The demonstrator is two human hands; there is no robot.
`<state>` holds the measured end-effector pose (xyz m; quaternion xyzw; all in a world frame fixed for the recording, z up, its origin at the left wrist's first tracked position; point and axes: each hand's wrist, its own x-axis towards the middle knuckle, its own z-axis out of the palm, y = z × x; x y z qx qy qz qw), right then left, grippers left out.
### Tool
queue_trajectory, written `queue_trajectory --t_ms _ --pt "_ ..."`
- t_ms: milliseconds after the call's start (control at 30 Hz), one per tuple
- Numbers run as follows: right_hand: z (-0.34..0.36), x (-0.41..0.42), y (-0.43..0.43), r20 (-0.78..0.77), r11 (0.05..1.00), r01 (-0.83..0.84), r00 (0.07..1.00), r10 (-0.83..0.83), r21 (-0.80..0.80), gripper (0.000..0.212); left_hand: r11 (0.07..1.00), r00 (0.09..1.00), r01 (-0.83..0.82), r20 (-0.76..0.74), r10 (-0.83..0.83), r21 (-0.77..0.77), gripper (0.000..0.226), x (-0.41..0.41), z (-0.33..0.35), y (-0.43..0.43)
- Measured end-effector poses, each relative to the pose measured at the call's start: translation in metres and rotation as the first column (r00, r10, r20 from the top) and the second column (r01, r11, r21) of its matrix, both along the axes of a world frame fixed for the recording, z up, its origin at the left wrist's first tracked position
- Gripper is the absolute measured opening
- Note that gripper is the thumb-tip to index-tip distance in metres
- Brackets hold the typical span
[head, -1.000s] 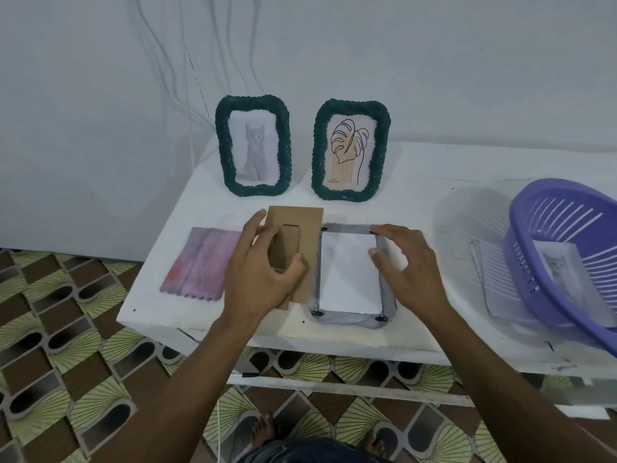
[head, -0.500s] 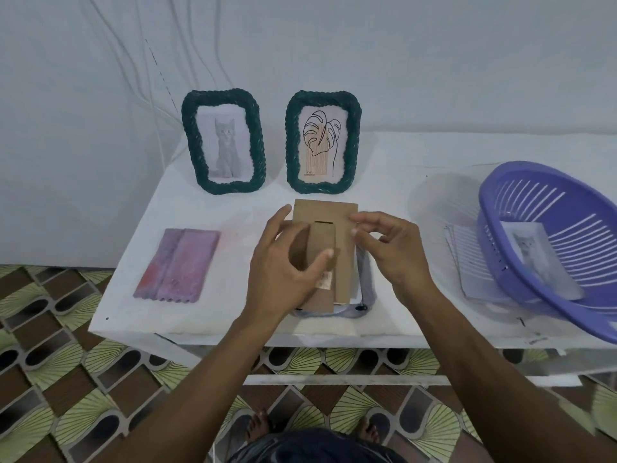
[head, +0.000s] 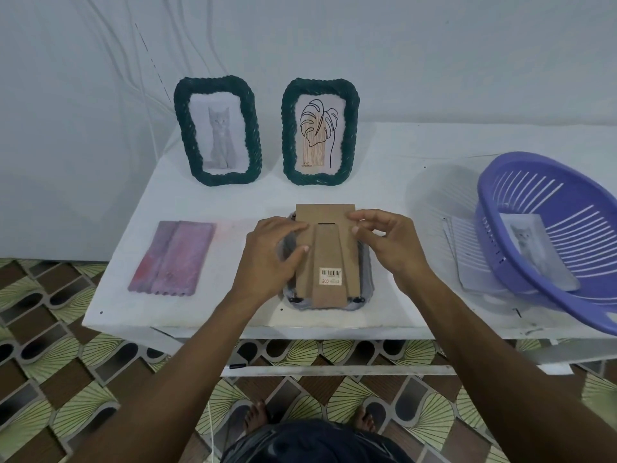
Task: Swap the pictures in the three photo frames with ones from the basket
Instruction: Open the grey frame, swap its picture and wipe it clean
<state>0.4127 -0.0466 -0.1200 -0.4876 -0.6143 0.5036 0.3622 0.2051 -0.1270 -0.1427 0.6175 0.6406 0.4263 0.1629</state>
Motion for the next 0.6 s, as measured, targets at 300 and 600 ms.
queue_trajectory --t_ms 300,600 --pt "-0.015 0.0 0.0 0.245 0.981 -0.043 0.969 -0.005 0.189 0.018 1.0 0.983 0.017 -0.185 -0.015 0.008 0.035 -0.002 -0.012 0.004" --pt "-0.045 0.001 -0.001 0.527 0.826 -0.168 0.832 -0.173 0.537 0.015 0.999 0.935 -0.04 -0.355 0.029 -0.024 0.037 -0.006 -0.028 0.003"
